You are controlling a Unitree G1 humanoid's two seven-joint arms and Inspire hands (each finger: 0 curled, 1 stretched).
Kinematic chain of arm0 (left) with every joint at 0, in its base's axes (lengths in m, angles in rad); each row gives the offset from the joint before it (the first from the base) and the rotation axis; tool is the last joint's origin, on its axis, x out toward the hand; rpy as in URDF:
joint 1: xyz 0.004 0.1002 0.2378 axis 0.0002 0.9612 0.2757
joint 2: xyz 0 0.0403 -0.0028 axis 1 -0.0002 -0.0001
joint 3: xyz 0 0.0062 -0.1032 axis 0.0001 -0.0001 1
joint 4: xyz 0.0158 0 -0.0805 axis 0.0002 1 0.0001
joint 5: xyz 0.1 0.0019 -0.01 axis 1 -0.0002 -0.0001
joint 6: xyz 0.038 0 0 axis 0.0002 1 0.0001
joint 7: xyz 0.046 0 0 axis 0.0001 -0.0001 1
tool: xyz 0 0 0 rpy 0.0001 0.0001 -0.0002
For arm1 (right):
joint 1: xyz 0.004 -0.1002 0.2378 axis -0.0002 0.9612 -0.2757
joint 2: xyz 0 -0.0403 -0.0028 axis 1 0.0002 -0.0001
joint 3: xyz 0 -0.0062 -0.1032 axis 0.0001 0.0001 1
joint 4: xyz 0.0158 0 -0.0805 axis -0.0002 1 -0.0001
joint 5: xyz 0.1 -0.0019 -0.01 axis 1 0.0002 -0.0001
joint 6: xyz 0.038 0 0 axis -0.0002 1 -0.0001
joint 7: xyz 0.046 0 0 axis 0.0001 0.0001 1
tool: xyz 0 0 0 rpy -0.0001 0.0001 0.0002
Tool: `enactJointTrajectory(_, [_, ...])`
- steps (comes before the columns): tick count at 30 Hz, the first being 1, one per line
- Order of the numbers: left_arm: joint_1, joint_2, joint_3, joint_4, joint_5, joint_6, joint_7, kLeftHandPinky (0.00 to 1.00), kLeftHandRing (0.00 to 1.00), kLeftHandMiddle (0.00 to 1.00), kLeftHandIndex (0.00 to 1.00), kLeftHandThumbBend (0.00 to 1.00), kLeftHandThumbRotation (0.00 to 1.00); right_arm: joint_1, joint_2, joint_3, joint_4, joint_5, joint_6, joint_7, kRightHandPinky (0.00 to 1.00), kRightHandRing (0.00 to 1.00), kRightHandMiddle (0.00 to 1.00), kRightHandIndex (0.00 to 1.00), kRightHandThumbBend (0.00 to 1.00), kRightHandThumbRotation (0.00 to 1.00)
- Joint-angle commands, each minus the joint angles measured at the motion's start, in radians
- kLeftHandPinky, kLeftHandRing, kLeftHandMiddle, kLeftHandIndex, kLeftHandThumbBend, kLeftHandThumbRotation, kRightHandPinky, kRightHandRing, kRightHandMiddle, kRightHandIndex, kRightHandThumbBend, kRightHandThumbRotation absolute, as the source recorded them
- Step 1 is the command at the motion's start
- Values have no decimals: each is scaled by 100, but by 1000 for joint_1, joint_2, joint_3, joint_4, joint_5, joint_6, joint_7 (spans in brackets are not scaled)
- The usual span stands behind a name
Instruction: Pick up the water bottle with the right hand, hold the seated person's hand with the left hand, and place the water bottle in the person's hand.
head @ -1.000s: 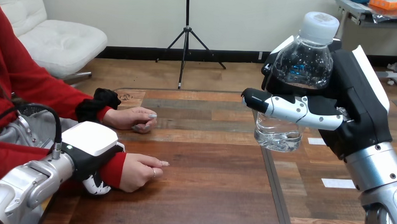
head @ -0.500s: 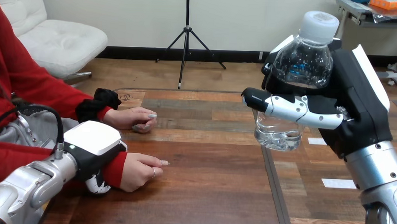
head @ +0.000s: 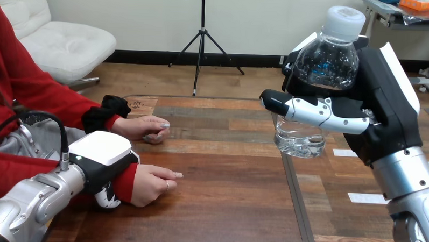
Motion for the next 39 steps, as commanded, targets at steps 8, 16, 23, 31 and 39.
enactJointTrajectory(8, [27,-47,7,-39,-68,-50,5,40,44,49,51,100,0,-92,-3,-9,63,-19,-29,-12,20,25,33,36,81,0])
enactJointTrajectory(16, [42,-44,24,-81,-106,-57,-3,40,45,50,52,99,0,-105,3,2,137,-33,-71,-7,22,28,35,37,81,0])
enactJointTrajectory(23, [68,-43,53,-159,-145,-44,-35,42,47,52,55,98,0,-117,20,18,225,-32,-104,-3,23,29,36,38,82,0])
enactJointTrajectory(31, [93,-42,84,-234,-166,-38,-48,44,48,52,56,98,0,-135,35,39,326,-52,-174,-3,25,30,37,38,84,0])
enactJointTrajectory(39, [130,-42,116,-344,-177,9,-82,45,49,53,56,96,0,-152,47,65,436,-90,-248,-11,26,31,37,38,86,0])
